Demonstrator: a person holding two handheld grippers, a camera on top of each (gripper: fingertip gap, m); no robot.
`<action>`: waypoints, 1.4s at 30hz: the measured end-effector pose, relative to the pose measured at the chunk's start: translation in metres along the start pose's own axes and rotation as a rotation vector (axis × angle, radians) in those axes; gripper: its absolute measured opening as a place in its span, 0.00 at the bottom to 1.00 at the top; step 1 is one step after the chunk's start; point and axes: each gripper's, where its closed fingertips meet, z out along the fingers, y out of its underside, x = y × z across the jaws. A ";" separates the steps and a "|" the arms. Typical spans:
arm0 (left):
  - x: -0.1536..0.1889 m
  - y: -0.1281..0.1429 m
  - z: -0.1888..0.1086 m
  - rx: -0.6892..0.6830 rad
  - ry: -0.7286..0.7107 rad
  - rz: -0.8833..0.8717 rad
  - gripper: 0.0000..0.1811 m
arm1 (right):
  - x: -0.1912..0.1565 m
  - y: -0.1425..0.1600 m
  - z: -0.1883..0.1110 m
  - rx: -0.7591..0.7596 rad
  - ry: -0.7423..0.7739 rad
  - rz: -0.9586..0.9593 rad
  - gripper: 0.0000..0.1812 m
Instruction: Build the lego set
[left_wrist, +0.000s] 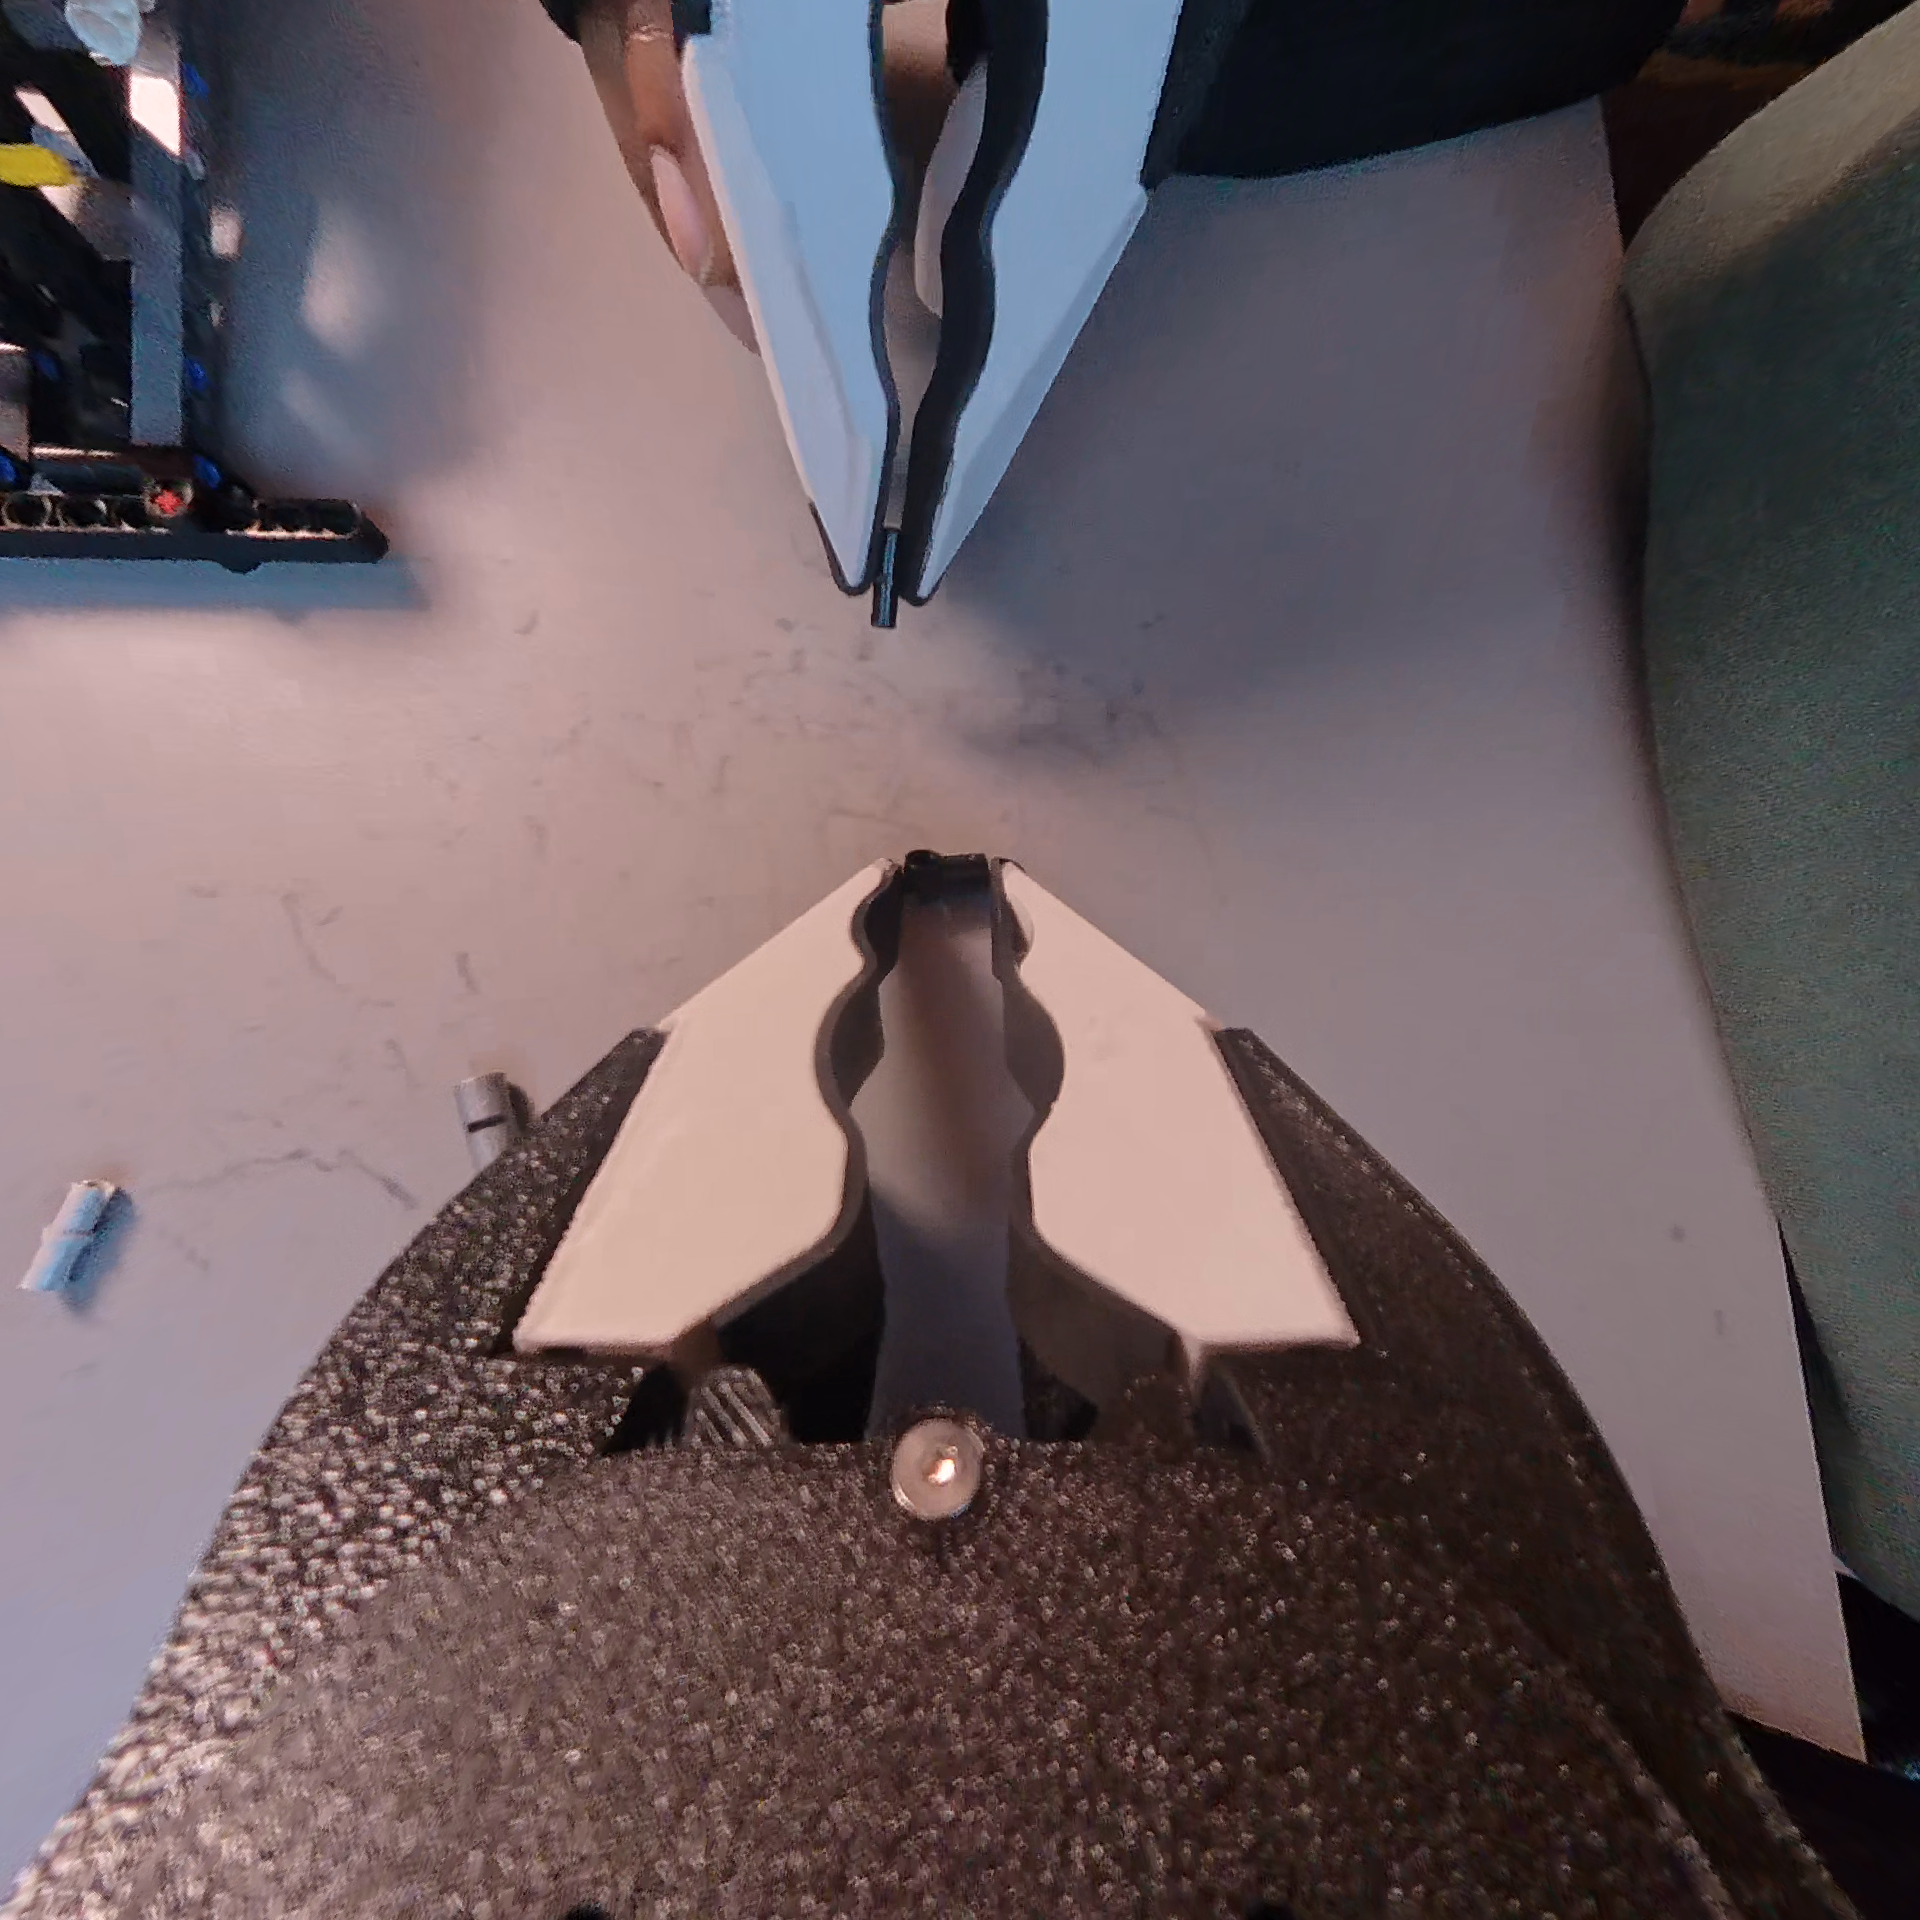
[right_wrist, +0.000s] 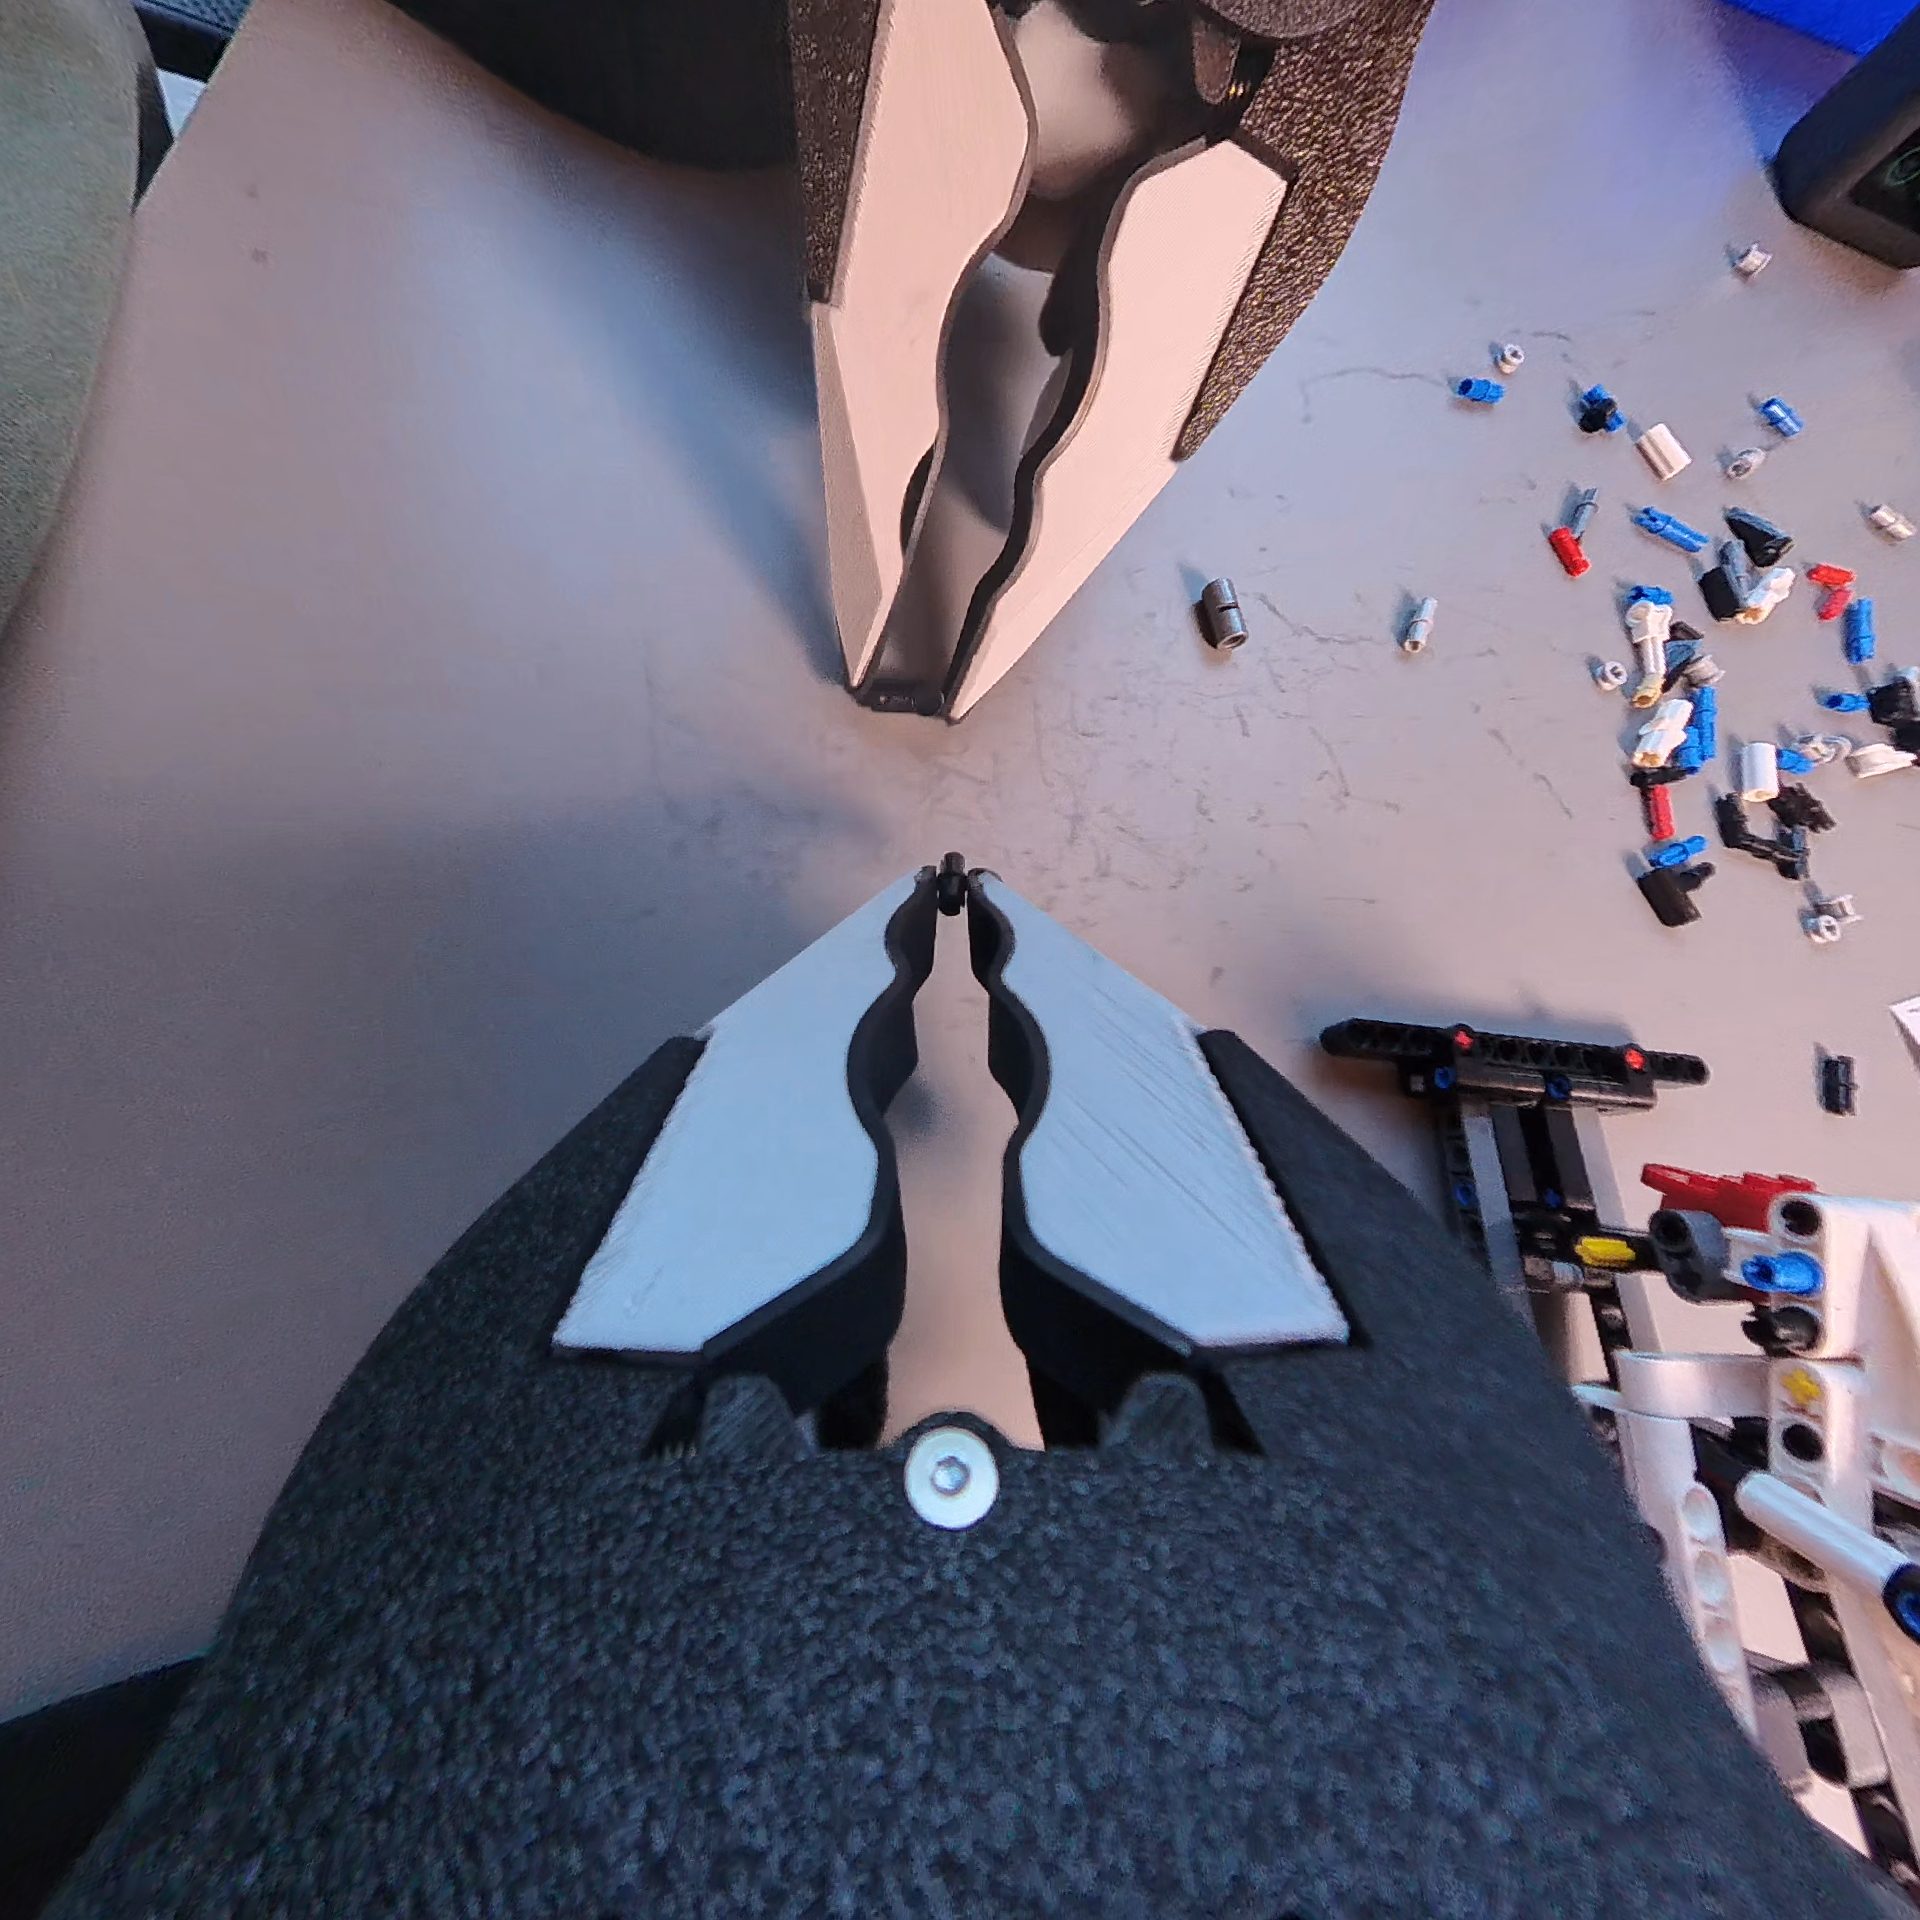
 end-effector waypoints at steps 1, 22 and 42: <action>-0.001 0.001 -0.001 0.005 0.006 -0.013 0.09 | 0.001 -0.001 -0.001 0.006 0.007 0.000 0.03; 0.002 -0.005 -0.004 0.027 -0.037 0.051 0.06 | 0.000 -0.005 0.002 0.021 0.012 -0.003 0.03; 0.004 0.023 -0.019 -0.062 -0.019 0.029 0.07 | 0.001 -0.002 0.004 0.013 0.016 -0.001 0.03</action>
